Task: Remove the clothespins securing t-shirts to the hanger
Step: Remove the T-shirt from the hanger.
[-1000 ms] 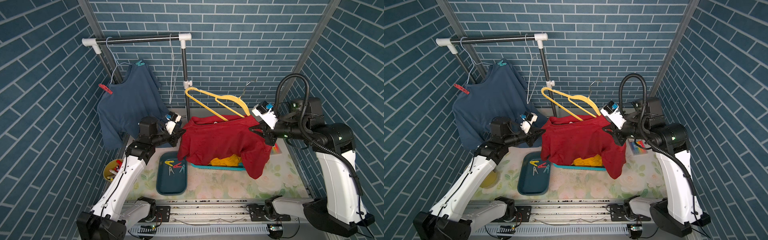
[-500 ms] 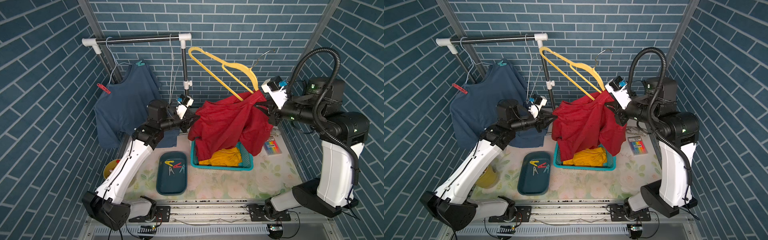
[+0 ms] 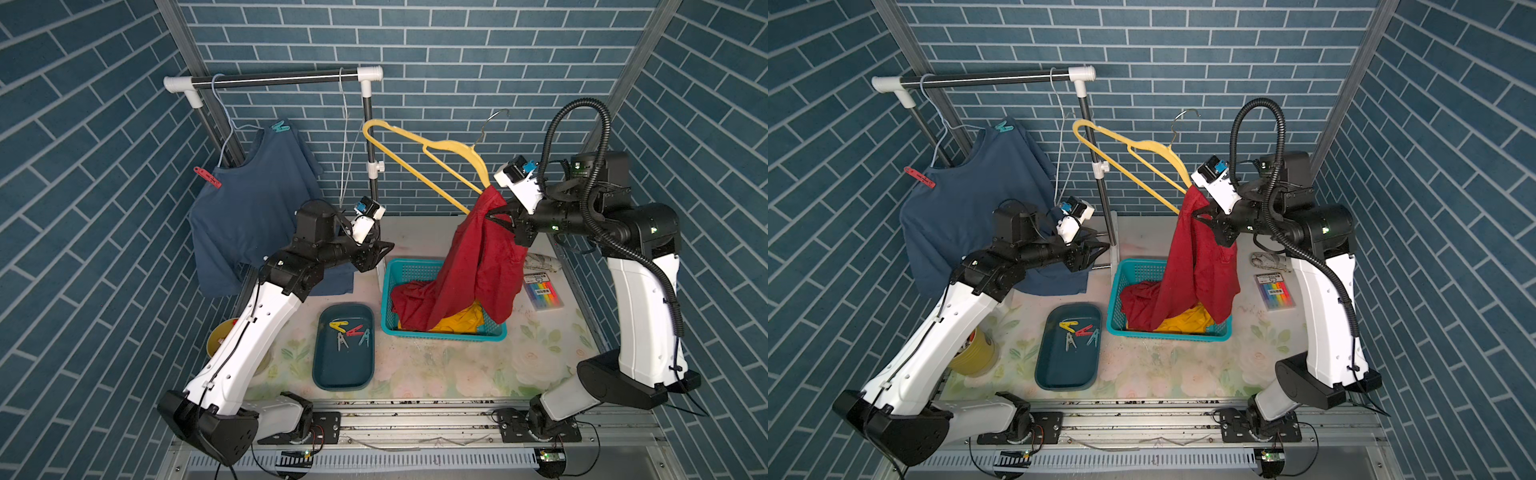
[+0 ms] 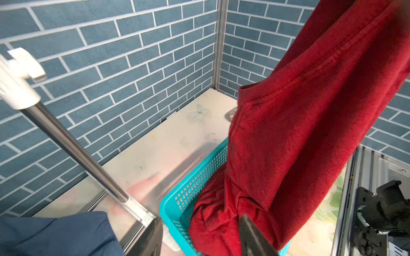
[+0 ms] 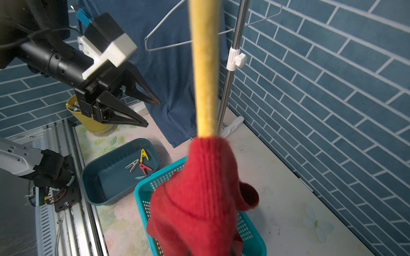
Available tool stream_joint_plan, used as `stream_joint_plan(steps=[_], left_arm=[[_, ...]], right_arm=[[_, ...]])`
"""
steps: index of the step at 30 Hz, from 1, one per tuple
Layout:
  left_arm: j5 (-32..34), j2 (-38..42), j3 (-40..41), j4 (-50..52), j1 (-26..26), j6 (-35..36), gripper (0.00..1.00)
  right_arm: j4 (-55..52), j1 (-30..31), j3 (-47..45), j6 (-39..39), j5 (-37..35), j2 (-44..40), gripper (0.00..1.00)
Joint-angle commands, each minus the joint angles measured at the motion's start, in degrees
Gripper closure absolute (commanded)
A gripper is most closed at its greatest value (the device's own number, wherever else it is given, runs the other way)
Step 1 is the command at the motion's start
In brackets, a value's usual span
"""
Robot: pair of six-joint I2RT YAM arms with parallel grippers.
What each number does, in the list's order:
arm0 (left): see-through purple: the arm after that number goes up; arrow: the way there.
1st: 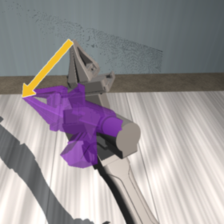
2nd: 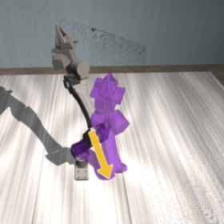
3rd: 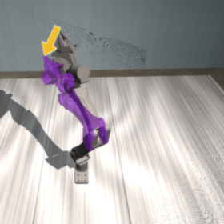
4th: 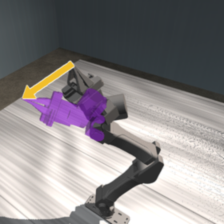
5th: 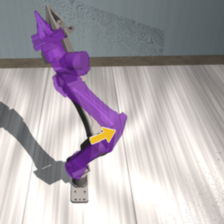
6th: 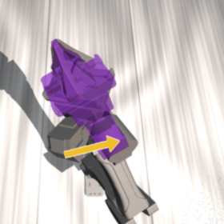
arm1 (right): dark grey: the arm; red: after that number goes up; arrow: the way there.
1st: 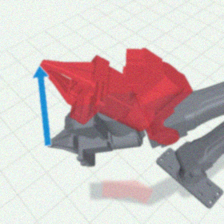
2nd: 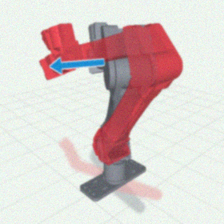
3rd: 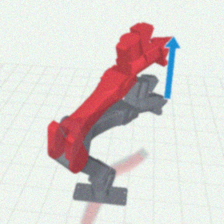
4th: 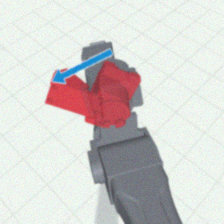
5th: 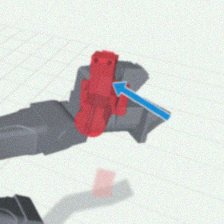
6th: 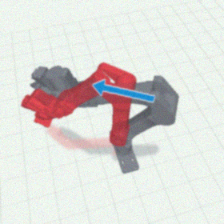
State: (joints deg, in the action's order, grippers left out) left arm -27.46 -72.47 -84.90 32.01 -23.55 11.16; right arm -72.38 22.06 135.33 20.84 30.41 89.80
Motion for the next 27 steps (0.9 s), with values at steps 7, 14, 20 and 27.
stream_joint_plan(steps=[7,14,20,27], left_arm=[[1.1,1.6,-13.7,7.0,0.1,12.0,0.34],[3.3,-4.2,-30.9,14.4,0.1,17.7,0.25],[-1.3,-12.0,-43.9,20.9,0.1,20.4,0.23],[-9.2,-13.8,-51.1,27.7,0.2,24.0,0.13]], right_arm=[[4.8,0.1,-4.5,3.2,7.0,1.3,1.00],[5.2,0.4,-12.8,12.7,10.3,-3.0,1.00],[4.8,0.4,-15.3,17.1,14.7,-3.5,1.00],[-2.4,0.4,-11.7,24.3,13.7,-0.6,1.00]])
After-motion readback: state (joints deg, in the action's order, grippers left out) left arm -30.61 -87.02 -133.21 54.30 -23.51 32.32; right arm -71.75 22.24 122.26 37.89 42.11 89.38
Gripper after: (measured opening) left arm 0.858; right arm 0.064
